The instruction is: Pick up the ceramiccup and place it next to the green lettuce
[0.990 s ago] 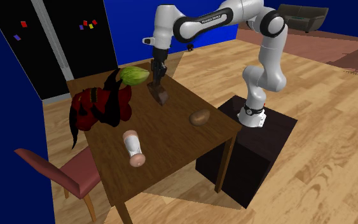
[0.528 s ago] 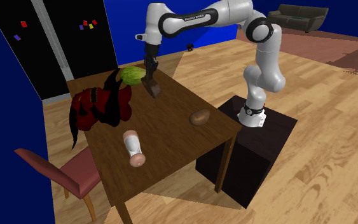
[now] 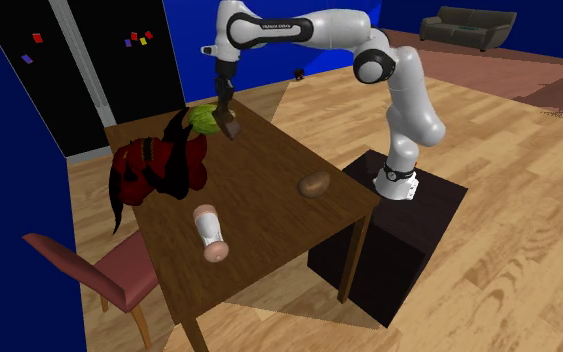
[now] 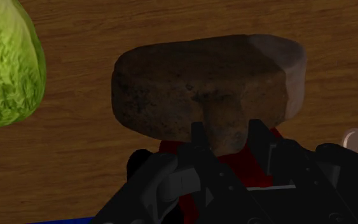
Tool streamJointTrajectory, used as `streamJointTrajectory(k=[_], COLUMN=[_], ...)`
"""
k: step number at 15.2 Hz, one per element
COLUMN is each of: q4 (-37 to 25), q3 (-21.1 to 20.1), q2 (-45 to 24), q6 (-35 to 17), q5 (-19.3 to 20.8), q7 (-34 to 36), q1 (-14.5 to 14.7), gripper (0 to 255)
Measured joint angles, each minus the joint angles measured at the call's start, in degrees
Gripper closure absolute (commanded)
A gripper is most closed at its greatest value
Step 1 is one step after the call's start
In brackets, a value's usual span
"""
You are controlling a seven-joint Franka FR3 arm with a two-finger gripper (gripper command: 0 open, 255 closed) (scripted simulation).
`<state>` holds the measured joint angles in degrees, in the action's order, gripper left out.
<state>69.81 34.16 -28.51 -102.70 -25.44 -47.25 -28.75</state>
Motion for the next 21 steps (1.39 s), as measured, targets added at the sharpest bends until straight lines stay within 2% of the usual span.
streamJointTrajectory(k=[3, 5, 21], q4=[-7.32, -7.21, 5.25], q3=[-0.75, -0.91, -1.42], q2=[-5.18, -5.86, -5.83], q6=[2.74, 2.10, -9.46], q5=[-2.47, -2.82, -3.91], q7=[-1.75, -2.24, -5.51], q1=[-4.81, -5.20, -2.65], gripper=[255, 255, 255])
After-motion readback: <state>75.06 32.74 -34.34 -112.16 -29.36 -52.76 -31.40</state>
